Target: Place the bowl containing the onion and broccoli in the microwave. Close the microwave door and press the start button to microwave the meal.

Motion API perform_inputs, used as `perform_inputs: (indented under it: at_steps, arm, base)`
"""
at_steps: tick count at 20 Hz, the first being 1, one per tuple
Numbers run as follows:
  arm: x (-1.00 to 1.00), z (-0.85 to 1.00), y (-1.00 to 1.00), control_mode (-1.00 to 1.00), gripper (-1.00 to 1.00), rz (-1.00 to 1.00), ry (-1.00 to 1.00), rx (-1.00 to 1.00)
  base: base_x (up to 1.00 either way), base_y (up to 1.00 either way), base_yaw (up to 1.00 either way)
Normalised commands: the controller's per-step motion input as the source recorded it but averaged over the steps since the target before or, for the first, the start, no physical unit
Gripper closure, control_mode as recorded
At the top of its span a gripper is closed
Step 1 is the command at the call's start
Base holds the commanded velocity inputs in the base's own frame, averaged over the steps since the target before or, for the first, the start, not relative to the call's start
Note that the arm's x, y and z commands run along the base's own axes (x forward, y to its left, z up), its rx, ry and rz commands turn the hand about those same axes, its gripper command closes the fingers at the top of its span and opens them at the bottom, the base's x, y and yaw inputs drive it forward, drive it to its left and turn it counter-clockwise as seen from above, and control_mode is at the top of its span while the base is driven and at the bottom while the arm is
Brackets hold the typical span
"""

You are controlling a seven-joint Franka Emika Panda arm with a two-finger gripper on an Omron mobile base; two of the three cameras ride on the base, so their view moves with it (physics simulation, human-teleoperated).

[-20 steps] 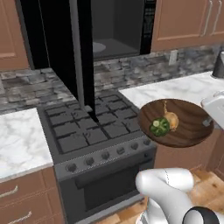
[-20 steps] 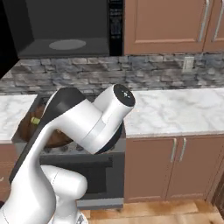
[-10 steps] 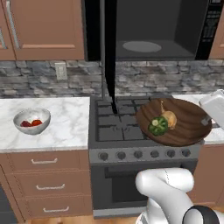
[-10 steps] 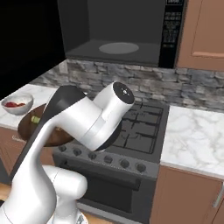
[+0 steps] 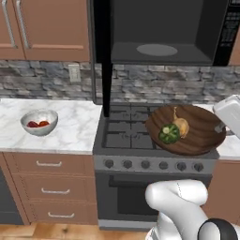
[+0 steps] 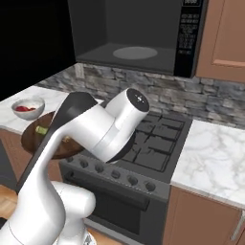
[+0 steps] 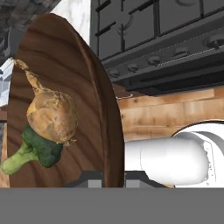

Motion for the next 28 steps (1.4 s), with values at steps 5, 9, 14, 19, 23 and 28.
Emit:
perform_inputs:
  at_steps: [5,9,14,19,23,28]
  arm:
    - [0.00,0.00,0.00,1.00,1.00,0.00,0.00,0.00]
    - [0.00,0.00,0.00,1.00,1.00,0.00,0.00,0.00]
    - [0.00,0.00,0.00,1.00,1.00,0.00,0.00,0.00]
    - [0.00,0.00,0.00,1.00,1.00,0.00,0.00,0.00]
    - [0.00,0.00,0.00,1.00,1.00,0.00,0.00,0.00]
    - [0.00,0.00,0.00,1.00,1.00,0.00,0.00,0.00]
  base:
    - [0.37,0.00,0.05]
    - [0.44,0.00,0.04]
    - [0.43,0.00,0.06]
    - [0.35,0.00,0.17]
    - [0.21,0.00,0.24]
    - [0.13,0.00,0.22]
